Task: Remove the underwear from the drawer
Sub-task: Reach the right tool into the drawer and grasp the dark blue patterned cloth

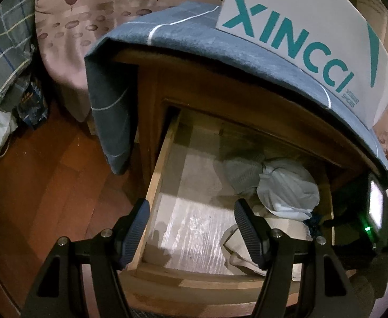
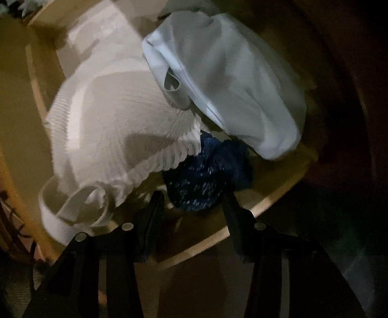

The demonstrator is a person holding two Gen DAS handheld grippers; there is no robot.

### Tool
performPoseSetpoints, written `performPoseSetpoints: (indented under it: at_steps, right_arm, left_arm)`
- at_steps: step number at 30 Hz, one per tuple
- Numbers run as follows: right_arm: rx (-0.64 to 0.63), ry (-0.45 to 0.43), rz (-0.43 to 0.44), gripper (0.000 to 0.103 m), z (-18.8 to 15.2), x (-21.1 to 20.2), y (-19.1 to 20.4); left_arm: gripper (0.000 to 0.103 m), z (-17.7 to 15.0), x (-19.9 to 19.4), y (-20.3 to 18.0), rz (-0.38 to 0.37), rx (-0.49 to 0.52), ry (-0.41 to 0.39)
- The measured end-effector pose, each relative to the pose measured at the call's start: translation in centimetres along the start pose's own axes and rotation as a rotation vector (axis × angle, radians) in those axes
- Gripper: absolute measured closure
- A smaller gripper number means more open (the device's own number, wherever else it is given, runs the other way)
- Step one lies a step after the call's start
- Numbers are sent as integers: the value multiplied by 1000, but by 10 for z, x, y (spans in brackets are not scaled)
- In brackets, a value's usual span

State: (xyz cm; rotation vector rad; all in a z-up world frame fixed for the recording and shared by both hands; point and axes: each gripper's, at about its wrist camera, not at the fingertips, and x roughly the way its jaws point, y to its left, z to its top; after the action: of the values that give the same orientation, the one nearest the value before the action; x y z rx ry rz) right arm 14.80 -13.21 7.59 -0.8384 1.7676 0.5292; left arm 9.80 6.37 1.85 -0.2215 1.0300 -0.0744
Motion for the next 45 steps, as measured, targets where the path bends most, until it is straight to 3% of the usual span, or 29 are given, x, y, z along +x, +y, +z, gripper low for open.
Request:
performPoseSetpoints:
  at_steps: [2,9,16,22,26,29,36,39,45]
  right_arm:
    - [-34,20,-29,42,5,10,1]
    - [-92,81,-37,42,18,39,9]
    - [39,76,64,43,28,45,4]
    - [141,50,205,65,44,33,12]
    - [212,45,310,70,51,28,17]
    - [268,38,328,72,51,22,16]
    - [415,-15,269,73,13,1,11]
    - [520,-81,273,72,-8,-13,6]
    - [628,-185,296,72,-43,-32,1]
  left_arm:
    - [35,0,1,1,-3,-10,6]
    - [35,0,4,6,-14,-35,21]
    - [35,2,6,10,-13,-59,32]
    - [35,2,5,13,-11,-76,32]
    - [35,2,3,12,-4,-66,30]
    - [35,2,4,11,-4,-66,32]
    - [35,-1,13,5,-27,-36,102]
    - [35,-2,23,-1,-77,-22,179]
    - [34,2,32,-8,-218,-102,297]
